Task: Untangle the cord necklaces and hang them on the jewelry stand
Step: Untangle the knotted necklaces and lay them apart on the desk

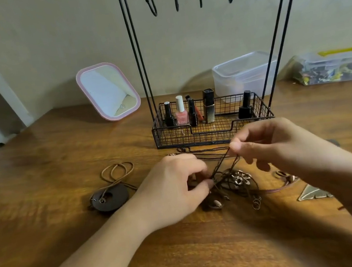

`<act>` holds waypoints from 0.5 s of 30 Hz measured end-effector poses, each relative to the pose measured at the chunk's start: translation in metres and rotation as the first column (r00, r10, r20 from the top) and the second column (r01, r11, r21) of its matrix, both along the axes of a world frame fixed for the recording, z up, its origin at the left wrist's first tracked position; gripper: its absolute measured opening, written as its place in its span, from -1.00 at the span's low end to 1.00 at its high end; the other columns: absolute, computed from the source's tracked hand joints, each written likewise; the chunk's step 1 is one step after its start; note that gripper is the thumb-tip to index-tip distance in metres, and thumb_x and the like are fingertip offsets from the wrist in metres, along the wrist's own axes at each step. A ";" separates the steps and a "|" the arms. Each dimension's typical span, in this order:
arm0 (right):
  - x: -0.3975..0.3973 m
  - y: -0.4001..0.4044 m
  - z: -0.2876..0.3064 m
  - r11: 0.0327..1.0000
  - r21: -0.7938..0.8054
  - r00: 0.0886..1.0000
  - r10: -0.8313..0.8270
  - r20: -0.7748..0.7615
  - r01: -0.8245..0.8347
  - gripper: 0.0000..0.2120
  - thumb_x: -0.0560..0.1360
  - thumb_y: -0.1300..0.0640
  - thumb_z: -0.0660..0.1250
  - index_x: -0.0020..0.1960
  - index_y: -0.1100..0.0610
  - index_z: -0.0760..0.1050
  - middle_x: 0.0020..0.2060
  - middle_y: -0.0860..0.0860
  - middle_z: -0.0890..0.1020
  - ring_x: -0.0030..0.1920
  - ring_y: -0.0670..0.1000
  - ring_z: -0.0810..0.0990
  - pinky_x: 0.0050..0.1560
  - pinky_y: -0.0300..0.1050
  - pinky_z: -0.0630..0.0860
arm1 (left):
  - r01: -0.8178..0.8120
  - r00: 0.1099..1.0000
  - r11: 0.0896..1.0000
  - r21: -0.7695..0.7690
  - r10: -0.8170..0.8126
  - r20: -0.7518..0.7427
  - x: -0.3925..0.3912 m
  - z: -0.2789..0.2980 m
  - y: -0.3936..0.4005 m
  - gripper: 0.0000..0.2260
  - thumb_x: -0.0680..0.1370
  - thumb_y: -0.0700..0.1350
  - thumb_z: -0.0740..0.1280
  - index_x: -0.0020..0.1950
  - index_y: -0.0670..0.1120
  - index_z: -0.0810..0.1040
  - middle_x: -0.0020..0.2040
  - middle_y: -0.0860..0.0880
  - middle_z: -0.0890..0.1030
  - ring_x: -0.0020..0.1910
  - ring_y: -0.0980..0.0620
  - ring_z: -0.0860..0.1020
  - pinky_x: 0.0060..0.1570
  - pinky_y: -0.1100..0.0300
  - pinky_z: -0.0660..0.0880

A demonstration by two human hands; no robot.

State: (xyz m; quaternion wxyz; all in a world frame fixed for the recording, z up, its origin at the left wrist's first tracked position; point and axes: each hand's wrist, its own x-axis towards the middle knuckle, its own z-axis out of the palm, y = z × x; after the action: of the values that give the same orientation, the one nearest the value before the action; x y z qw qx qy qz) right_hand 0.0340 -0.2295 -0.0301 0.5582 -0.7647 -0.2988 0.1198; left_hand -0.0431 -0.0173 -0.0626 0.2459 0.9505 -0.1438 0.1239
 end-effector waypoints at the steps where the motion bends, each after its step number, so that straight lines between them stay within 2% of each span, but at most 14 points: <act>1: 0.000 -0.003 0.000 0.996 0.057 0.998 0.063 -0.019 -0.062 -0.70 0.35 -0.14 0.50 -0.20 0.12 0.65 -0.35 0.05 0.63 -0.36 -0.07 0.52 -0.41 -0.31 0.42 | -0.010 1.000 0.997 -0.079 0.009 -0.015 0.000 0.003 0.002 -0.91 0.55 0.00 0.37 -0.04 0.03 0.64 -0.13 0.15 0.60 -0.10 0.20 0.55 -0.09 0.20 0.53; 3: 0.002 -0.006 0.001 0.964 0.205 0.981 0.185 -0.054 -0.171 -0.70 0.32 -0.15 0.51 -0.20 0.10 0.65 -0.23 0.12 0.68 -0.20 0.05 0.58 -0.21 -0.17 0.52 | 0.019 0.994 0.946 -0.322 -0.053 -0.096 0.000 0.010 0.007 -0.87 0.58 -0.04 0.32 -0.02 -0.03 0.64 -0.12 0.07 0.65 -0.07 0.13 0.59 -0.06 0.15 0.55; 4: 0.002 -0.008 0.003 0.933 0.290 0.966 0.245 -0.077 -0.213 -0.71 0.32 -0.13 0.52 -0.22 0.09 0.64 -0.23 0.13 0.68 -0.16 0.09 0.59 -0.11 -0.11 0.53 | 0.061 0.984 0.880 -0.470 -0.131 -0.118 -0.001 0.015 0.009 -0.84 0.59 -0.08 0.28 -0.02 -0.11 0.63 -0.12 0.01 0.66 -0.07 0.06 0.61 -0.02 0.13 0.55; 6: 0.003 -0.010 0.006 0.857 0.445 0.936 0.337 -0.105 -0.259 -0.73 0.33 -0.07 0.53 -0.24 0.13 0.60 -0.28 0.12 0.65 -0.12 0.15 0.58 0.02 0.00 0.52 | 0.130 0.962 0.686 -0.716 -0.262 -0.076 -0.004 0.021 0.013 -0.83 0.57 -0.16 0.22 -0.07 -0.22 0.55 -0.23 -0.10 0.62 -0.16 -0.10 0.60 -0.05 0.11 0.54; 8: 0.002 -0.011 0.008 0.783 0.559 0.909 0.400 -0.119 -0.271 -0.75 0.34 -0.01 0.52 -0.25 0.15 0.56 -0.32 0.11 0.61 -0.12 0.17 0.55 0.05 0.02 0.51 | 0.153 0.932 0.415 -0.897 -0.361 -0.008 -0.006 0.025 0.015 -0.89 0.55 -0.15 0.22 -0.08 -0.18 0.48 -0.38 -0.07 0.49 -0.34 -0.08 0.53 -0.18 0.09 0.51; 10: 0.001 -0.012 0.010 0.734 0.627 0.887 0.439 -0.144 -0.261 -0.76 0.35 0.02 0.50 -0.26 0.16 0.53 -0.36 0.11 0.58 -0.13 0.19 0.52 0.05 0.05 0.47 | 0.161 0.921 0.184 -0.970 -0.380 0.081 -0.006 0.027 0.019 -0.91 0.54 -0.14 0.23 -0.07 -0.15 0.48 -0.42 -0.01 0.37 -0.44 0.00 0.45 -0.27 0.11 0.49; 15: 0.000 -0.014 0.013 0.729 0.602 0.853 0.502 -0.147 -0.326 -0.75 0.39 0.03 0.48 -0.26 0.17 0.50 -0.40 0.11 0.57 -0.13 0.22 0.52 0.02 0.07 0.45 | 0.220 0.949 -0.189 -0.957 -0.184 0.255 -0.002 0.036 0.047 -0.79 0.60 -0.12 0.11 -0.17 -0.07 0.46 -0.40 0.05 0.36 -0.42 0.10 0.35 -0.27 0.22 0.44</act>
State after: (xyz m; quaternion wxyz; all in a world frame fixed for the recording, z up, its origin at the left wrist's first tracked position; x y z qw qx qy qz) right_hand 0.0342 -0.2439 -0.0167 0.7527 -0.4539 -0.3968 0.2646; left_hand -0.0447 0.0294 -0.0266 0.8916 0.3954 -0.1518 0.1600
